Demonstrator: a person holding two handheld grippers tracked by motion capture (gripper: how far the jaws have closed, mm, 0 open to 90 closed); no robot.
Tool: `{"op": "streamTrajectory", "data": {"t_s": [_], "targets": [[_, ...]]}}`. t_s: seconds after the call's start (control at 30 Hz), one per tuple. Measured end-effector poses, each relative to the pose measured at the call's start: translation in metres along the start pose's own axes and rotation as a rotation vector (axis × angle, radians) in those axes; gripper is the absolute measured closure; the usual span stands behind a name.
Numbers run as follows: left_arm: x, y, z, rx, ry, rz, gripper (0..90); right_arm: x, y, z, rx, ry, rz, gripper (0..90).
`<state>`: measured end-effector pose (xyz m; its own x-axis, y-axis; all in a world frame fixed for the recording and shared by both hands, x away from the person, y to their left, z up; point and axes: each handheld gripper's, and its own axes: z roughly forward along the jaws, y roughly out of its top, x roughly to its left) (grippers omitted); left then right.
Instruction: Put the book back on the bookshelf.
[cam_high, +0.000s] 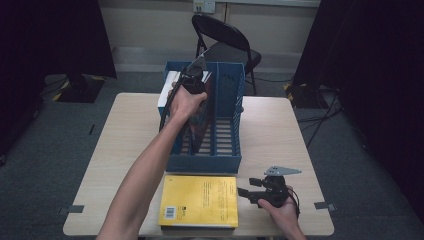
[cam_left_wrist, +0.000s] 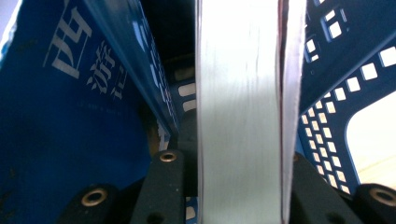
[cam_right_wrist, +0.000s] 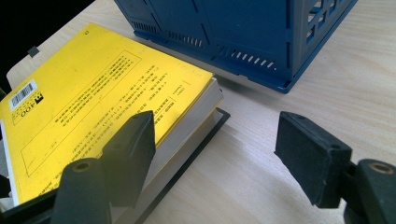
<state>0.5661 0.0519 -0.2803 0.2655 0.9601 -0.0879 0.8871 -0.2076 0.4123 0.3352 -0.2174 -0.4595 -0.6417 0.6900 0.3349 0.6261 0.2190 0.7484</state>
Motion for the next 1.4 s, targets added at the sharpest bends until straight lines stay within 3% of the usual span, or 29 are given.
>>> {"op": "streamTrajectory", "data": {"t_s": [0.17,0.37,0.6,0.83,1.07,1.1,1.13,1.4], "targets": [[0.0,-0.002,0.002,0.007,0.006,-0.009,74.0,-0.001,0.0,0.0,-0.001,-0.001,-0.002,28.1],[0.006,-0.005,0.001,0.006,0.016,-0.065,74.0,0.0,0.0,0.0,0.003,0.0,0.003,28.1],[0.002,-0.006,0.0,-0.005,0.021,-0.061,73.5,0.001,0.0,0.001,0.007,0.001,-0.001,28.1],[0.006,-0.015,-0.001,-0.036,-0.021,-0.007,69.2,0.001,-0.001,0.001,0.008,-0.002,-0.002,28.1],[0.009,-0.029,-0.006,-0.081,-0.027,0.103,60.6,0.002,0.0,0.002,0.01,-0.003,-0.007,28.1],[0.011,-0.032,-0.007,-0.087,-0.027,0.103,59.2,0.002,0.0,0.002,0.011,-0.004,-0.008,28.1],[0.016,-0.036,-0.009,-0.114,-0.07,0.111,57.6,0.001,0.0,0.002,0.013,-0.005,-0.007,28.1],[0.018,-0.051,-0.016,-0.179,-0.096,0.154,56.2,0.001,0.0,0.003,0.013,-0.009,-0.005,28.1]]}}
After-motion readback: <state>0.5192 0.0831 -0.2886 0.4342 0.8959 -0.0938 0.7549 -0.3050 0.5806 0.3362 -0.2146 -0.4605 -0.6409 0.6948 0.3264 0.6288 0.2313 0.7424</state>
